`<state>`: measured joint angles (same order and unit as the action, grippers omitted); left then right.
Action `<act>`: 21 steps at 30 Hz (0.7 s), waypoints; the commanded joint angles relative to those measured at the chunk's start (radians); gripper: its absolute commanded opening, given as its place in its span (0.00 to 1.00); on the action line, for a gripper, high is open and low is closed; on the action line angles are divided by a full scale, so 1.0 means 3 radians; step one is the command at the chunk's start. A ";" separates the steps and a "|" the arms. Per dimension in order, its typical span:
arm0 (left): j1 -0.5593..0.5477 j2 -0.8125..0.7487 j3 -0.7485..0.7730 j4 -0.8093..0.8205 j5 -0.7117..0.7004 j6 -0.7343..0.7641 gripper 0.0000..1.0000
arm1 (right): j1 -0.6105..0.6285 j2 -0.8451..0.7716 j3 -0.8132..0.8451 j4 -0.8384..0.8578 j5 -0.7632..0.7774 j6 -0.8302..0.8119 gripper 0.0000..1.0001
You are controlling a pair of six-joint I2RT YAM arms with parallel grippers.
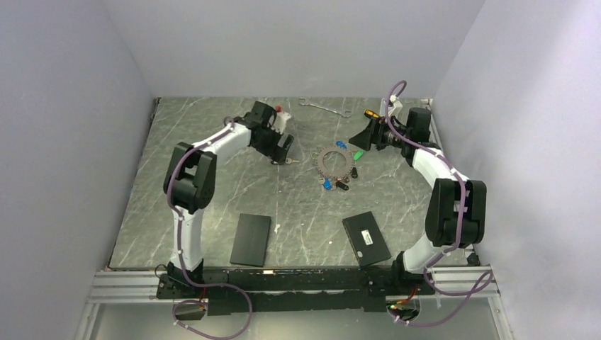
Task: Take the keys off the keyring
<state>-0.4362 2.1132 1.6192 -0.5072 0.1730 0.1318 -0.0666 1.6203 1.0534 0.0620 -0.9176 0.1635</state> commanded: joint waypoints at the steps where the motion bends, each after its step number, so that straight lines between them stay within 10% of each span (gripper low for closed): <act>1: 0.0289 -0.0594 0.0177 -0.0013 0.0602 -0.0138 0.99 | -0.0053 -0.0191 0.0023 -0.0170 -0.0059 -0.0319 0.83; 5: 0.0504 -0.0804 0.0366 -0.0233 0.0786 -0.0107 0.99 | -0.0117 -0.0240 0.0085 -0.0442 -0.0011 -0.0600 0.99; 21: 0.1969 -0.0922 0.0221 -0.0428 0.1265 0.0018 0.99 | -0.0680 0.0236 0.0341 -0.0969 0.0632 -0.1025 1.00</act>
<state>0.0849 1.8191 1.7279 -0.6495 0.5209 0.1463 -0.2459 1.6543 1.1522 -0.2104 -0.7612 -0.0982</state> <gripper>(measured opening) 0.994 0.993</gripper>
